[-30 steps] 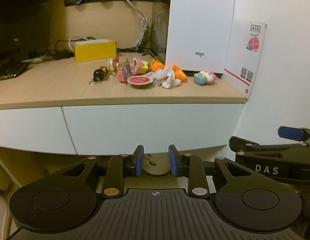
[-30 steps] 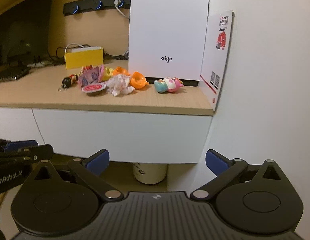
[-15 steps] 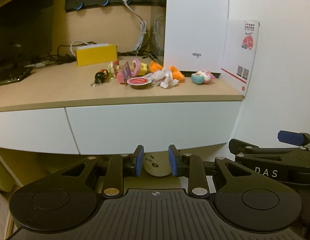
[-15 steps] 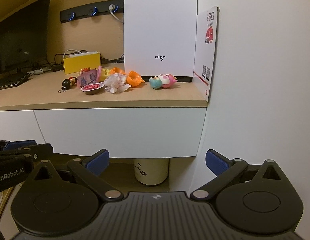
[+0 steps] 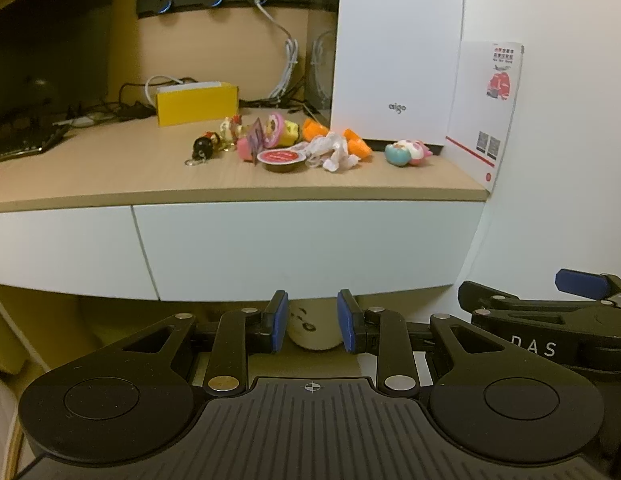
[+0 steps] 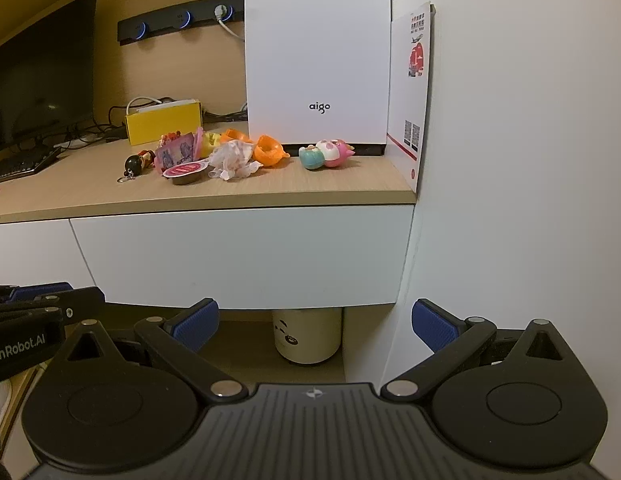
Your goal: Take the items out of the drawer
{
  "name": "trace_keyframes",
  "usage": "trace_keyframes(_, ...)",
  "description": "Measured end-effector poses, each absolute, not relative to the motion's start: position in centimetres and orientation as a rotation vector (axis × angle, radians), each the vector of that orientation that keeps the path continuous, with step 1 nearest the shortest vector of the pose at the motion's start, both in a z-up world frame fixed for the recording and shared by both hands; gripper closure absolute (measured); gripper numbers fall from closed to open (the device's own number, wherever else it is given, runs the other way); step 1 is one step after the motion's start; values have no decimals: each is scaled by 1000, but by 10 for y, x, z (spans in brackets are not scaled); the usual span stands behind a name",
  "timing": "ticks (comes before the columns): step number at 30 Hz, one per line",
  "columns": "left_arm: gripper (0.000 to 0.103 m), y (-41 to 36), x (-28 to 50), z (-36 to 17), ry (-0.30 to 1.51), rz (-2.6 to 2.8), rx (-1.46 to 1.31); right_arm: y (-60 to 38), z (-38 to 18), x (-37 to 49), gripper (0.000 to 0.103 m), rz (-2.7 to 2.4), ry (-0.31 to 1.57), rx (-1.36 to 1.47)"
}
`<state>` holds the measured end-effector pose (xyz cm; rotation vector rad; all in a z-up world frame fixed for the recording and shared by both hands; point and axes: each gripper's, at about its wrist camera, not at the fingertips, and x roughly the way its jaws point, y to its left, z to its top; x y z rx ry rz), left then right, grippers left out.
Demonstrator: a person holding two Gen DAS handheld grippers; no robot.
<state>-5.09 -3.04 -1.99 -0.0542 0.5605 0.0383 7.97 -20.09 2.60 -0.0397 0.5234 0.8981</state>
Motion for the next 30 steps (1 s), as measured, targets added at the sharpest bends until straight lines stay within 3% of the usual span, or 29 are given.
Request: trace_keyframes(30,73,-27,-58,-21,568,47,-60,-202,24,77,0,906,527,-35)
